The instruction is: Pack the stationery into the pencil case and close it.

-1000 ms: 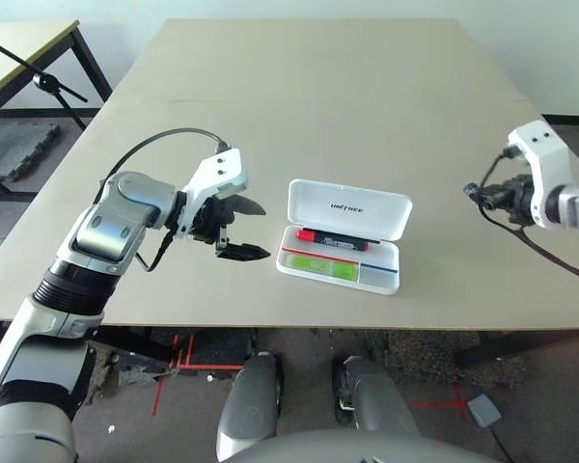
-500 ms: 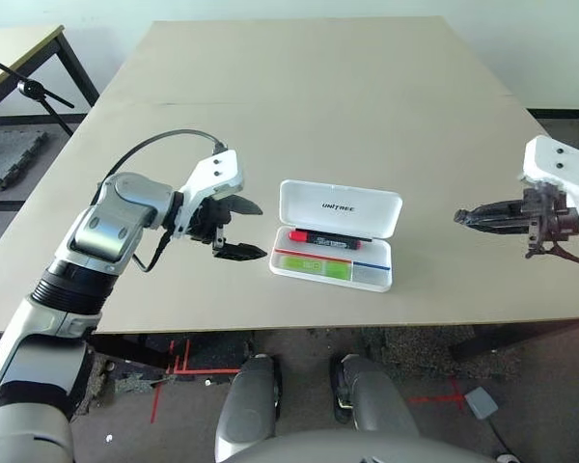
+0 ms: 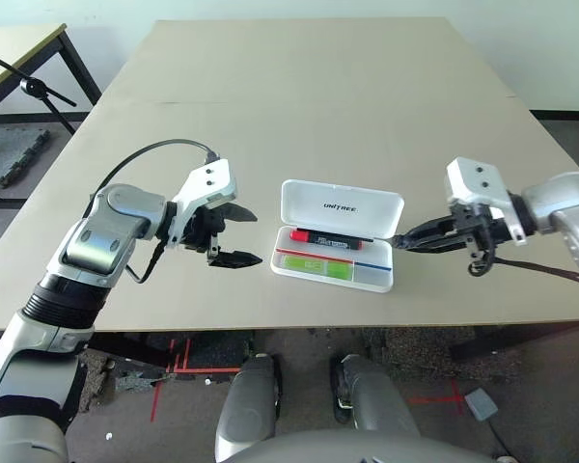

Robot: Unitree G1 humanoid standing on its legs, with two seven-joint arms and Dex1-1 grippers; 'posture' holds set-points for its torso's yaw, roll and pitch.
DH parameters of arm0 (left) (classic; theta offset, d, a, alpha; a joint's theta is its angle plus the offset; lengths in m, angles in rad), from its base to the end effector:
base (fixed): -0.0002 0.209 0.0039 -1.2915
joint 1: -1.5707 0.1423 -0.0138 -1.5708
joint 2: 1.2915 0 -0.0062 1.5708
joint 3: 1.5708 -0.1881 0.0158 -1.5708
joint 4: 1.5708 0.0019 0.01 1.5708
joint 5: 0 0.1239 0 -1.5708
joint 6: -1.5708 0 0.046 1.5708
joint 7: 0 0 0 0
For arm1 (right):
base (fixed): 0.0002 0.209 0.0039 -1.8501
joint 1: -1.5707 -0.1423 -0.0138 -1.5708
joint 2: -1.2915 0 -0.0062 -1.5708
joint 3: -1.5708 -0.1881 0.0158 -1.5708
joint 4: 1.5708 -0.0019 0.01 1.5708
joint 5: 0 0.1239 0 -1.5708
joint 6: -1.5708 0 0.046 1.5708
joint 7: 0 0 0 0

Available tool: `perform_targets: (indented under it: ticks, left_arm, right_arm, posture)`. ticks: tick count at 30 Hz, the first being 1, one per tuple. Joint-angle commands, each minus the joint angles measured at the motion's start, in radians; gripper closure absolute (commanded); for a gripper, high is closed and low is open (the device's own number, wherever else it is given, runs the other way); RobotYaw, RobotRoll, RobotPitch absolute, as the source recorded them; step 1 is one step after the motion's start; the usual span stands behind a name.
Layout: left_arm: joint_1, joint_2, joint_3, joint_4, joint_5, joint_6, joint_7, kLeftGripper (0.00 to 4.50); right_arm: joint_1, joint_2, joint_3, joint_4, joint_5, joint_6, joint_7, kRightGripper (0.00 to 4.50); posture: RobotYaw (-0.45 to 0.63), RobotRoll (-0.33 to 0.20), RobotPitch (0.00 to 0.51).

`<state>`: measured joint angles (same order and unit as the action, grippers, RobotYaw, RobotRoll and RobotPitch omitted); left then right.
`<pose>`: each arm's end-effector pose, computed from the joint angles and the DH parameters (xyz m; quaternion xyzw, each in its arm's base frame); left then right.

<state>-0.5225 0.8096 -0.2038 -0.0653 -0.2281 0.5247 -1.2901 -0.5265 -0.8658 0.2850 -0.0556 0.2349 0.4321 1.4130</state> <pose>0.2629 0.2370 0.1778 0.2451 0.1984 -0.5846 0.7475 0.2621 -0.2356 0.1762 -0.2705 0.2205 0.6447 0.6801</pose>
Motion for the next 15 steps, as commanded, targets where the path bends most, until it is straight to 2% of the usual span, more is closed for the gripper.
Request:
perform_targets:
  ticks: [1, 15]
  left_arm:
    - [0.028, 0.017, 0.014, -0.036, -0.015, 0.024, 0.013, 0.00]
    - [0.044, 0.024, 0.023, -0.058, -0.033, 0.049, 0.047, 0.00]
  right_arm:
    - [0.016, 0.024, 0.047, -0.024, -0.029, 0.015, -0.016, 4.24]
    - [0.031, 0.059, 0.070, -0.011, -0.062, 0.028, -0.034, 4.24]
  posture:
    - [0.30, 0.000, 0.122]
    - [0.31, 0.000, 0.127]
